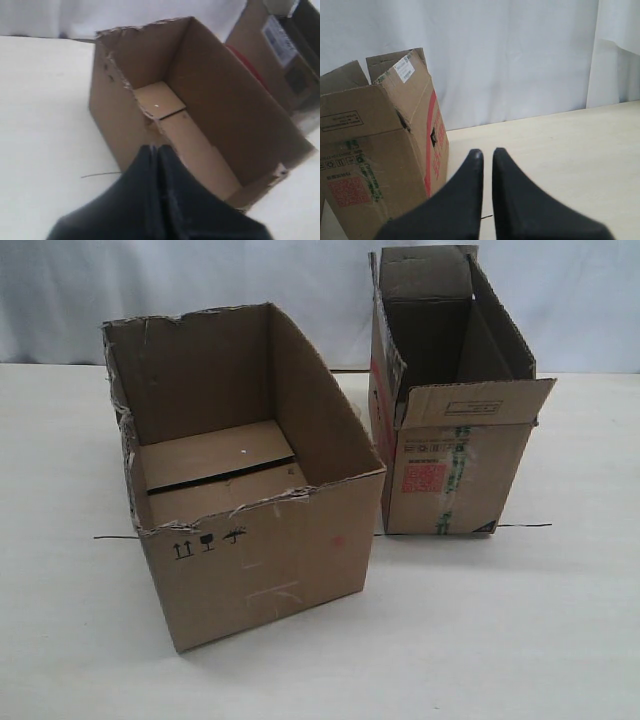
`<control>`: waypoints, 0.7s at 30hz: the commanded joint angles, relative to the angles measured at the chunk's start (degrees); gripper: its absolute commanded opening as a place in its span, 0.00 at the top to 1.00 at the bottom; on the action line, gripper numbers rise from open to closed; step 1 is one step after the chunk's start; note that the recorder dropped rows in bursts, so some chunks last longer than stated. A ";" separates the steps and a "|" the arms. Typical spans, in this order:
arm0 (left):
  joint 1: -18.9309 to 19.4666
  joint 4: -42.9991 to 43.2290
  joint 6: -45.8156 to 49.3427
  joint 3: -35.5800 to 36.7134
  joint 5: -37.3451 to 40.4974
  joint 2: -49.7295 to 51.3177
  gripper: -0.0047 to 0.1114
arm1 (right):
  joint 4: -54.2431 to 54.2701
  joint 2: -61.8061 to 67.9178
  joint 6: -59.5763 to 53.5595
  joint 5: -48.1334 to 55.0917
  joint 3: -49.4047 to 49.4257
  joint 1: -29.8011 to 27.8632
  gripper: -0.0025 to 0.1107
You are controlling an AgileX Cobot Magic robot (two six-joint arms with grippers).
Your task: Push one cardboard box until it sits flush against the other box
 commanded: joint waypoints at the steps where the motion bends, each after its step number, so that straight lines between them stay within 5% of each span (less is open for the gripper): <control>1: -5.03 -4.49 3.06 -1.06 3.13 1.56 0.96 | 0.06 -0.24 -0.55 0.02 0.23 0.07 0.93; 13: -30.69 -3.37 1.29 -1.06 6.68 6.85 0.96 | 0.06 -0.24 -0.55 0.02 0.23 0.07 0.93; 21: -43.43 4.42 1.29 -1.17 8.14 19.20 0.96 | 0.06 -0.24 -0.55 0.02 0.23 0.07 0.93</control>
